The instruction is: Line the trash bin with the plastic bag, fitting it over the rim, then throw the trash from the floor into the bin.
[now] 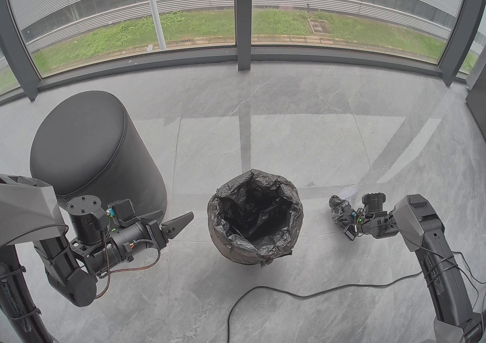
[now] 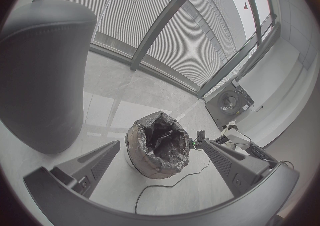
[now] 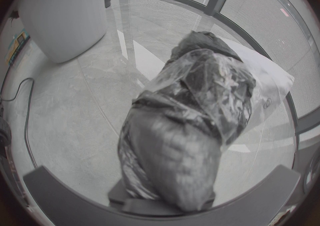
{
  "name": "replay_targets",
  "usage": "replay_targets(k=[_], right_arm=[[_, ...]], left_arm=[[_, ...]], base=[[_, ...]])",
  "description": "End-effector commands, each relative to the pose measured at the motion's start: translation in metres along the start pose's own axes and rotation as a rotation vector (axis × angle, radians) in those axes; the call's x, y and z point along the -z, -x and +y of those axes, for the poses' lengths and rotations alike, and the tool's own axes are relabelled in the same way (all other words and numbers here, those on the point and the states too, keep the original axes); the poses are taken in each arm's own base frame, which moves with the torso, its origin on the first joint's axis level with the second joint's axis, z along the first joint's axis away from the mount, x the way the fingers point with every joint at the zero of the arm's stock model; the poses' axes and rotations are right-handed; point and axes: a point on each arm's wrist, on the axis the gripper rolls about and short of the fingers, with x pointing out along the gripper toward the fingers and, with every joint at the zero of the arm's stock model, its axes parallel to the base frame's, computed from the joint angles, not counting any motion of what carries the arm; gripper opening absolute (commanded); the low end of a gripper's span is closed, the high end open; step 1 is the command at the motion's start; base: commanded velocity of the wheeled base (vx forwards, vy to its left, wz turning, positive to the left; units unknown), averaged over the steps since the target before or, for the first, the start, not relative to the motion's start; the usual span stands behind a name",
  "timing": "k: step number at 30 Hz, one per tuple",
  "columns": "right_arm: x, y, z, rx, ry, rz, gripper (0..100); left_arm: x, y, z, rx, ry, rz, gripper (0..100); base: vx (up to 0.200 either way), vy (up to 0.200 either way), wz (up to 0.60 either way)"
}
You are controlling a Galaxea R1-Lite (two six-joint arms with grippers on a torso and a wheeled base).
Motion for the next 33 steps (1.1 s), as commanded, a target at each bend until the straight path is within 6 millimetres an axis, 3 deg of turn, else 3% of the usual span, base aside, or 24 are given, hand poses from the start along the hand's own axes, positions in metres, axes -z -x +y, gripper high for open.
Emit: replay_targets(k=[1,5,8,11,16,17,19,22,26,30,31,33], right_arm=[[0.002,0.0,0.001,-0.012,-0.034,0.006,0],[0.002,-0.001,0.006,-0.036,-0.135,0.025,0],[-0.001,-0.003,0.023,-0.12,-0.22,0.095,0],[-0.007,-0.003,0.026,-0.124,-0.219,0.083,0],[-0.085,0.043,-0.026,-0.037,-0.18,-0.039,0],[-0.089,0.046,-0.03,-0.03,-0.179,-0.047,0],[-0.121,0.074,-0.055,0.026,-0.173,-0.115,0],[-0.162,0.109,-0.073,0.07,-0.18,-0.197,0],[-0.22,0.152,-0.07,0.056,-0.156,-0.273,0],[-0.268,0.19,-0.053,0.01,-0.111,-0.324,0],[-0.289,0.208,-0.04,-0.034,-0.09,-0.341,0],[-0.308,0.224,-0.019,-0.125,-0.081,-0.34,0]], left_arm=[[-0.01,0.01,-0.006,0.007,-0.012,-0.035,100],[-0.011,0.019,-0.01,0.006,-0.014,-0.037,100],[-0.017,0.025,-0.015,0.014,-0.024,-0.063,100],[-0.02,0.028,-0.015,0.011,-0.027,-0.076,100],[-0.024,0.031,-0.017,0.017,-0.035,-0.092,100],[-0.024,0.031,-0.017,0.017,-0.035,-0.09,100],[-0.025,0.031,-0.018,0.02,-0.041,-0.092,100],[-0.025,0.031,-0.018,0.025,-0.042,-0.095,100],[-0.025,0.029,-0.019,0.033,-0.044,-0.09,100],[-0.024,0.028,-0.02,0.038,-0.044,-0.086,100],[-0.022,0.027,-0.02,0.04,-0.043,-0.08,100],[-0.021,0.027,-0.02,0.04,-0.042,-0.075,100]], base=[[0.0,0.0,0.0],[0.0,0.0,0.0],[0.0,0.0,0.0],[0.0,0.0,0.0],[0.0,0.0,0.0],[0.0,0.0,0.0],[0.0,0.0,0.0],[0.0,0.0,0.0],[0.0,0.0,0.0],[0.0,0.0,0.0],[0.0,0.0,0.0],[0.0,0.0,0.0]])
